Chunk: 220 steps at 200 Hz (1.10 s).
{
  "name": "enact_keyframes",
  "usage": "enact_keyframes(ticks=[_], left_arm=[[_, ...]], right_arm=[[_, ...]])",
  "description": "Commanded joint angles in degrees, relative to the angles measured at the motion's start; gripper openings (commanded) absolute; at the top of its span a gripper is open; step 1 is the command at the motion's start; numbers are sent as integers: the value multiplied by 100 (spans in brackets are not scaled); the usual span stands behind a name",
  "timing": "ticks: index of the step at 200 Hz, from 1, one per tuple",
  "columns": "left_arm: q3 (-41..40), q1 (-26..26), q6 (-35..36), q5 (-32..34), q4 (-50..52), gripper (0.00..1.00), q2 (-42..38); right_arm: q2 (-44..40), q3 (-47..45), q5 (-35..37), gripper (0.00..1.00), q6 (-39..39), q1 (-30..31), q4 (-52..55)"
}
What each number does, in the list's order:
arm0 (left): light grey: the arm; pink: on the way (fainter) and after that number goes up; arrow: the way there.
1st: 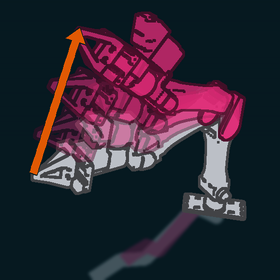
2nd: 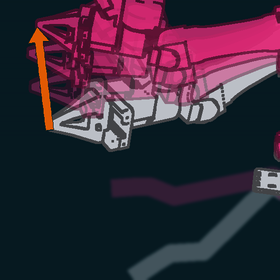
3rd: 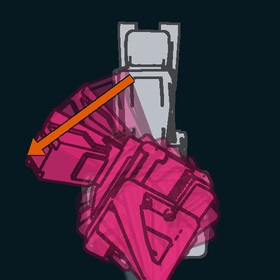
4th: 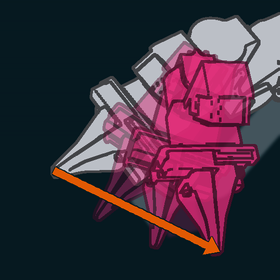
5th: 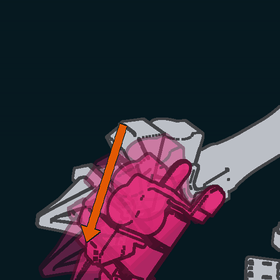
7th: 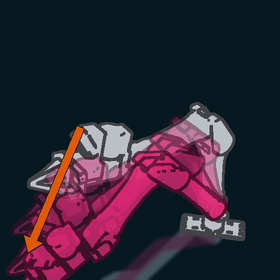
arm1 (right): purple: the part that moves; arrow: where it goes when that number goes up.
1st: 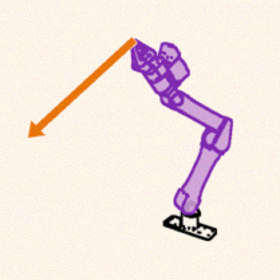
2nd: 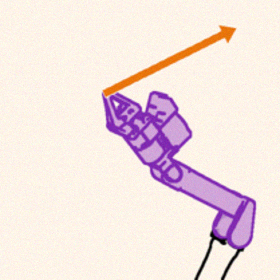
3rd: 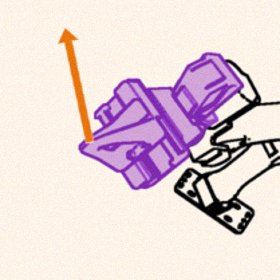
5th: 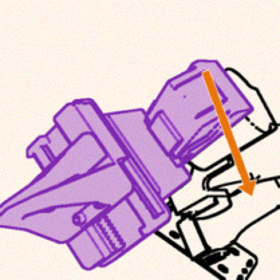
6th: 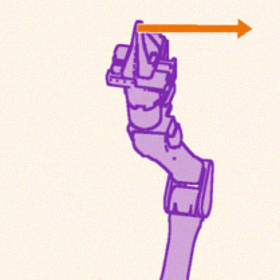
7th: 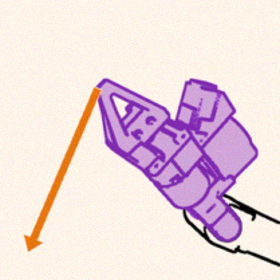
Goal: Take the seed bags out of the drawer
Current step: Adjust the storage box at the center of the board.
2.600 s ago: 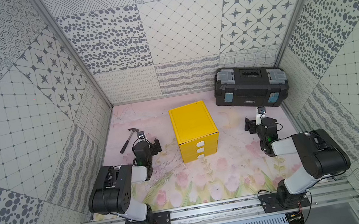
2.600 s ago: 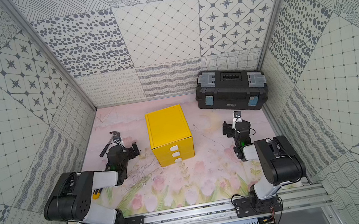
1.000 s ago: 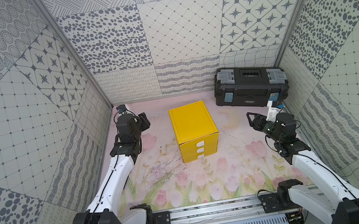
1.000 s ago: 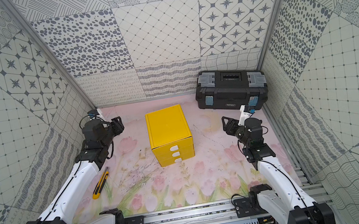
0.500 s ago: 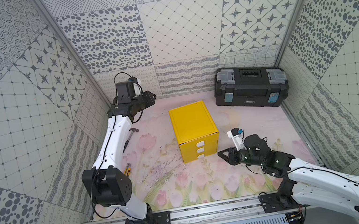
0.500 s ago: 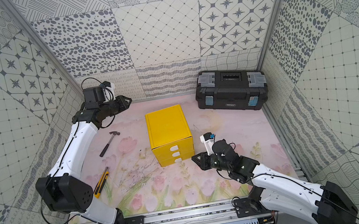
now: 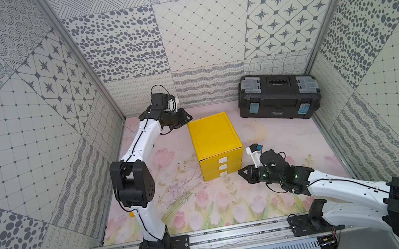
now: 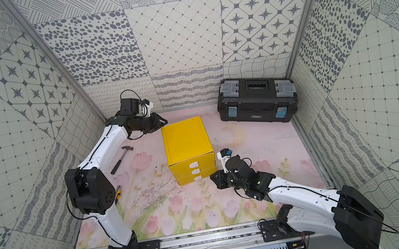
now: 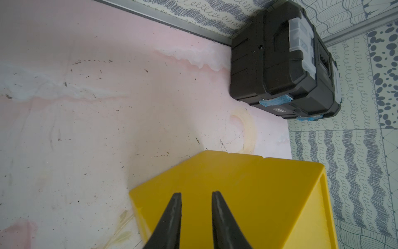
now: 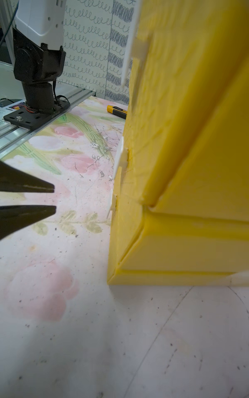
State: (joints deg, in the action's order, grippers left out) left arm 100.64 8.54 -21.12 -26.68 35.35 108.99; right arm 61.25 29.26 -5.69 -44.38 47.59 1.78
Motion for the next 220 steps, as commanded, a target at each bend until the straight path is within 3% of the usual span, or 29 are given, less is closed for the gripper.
enact_keyframes(ticks=[1, 60, 109, 167, 191, 220], left_arm=[[-26, 60, 91, -701, 399, 26, 101], [-545, 47, 319, -916, 477, 25, -319], [-1825, -43, 88, -1058, 54, 24, -1192], [-3475, -146, -556, -407, -78, 26, -2668], [-3915, -266, -674, 13, 103, 31, -3309], [-4153, -592, -747, 75, 135, 37, -3742]], right_arm=[[232, 404, 206, 18, 164, -24, -247], [777, 934, 80, 15, 393, -499, 135], [1031, 1019, -312, 15, 647, -995, 234], [1965, 1656, -822, 16, 971, -1305, 236], [2438, 2001, -984, 16, 951, -1317, 100], [3080, 2439, -1267, 16, 724, -1328, -186]])
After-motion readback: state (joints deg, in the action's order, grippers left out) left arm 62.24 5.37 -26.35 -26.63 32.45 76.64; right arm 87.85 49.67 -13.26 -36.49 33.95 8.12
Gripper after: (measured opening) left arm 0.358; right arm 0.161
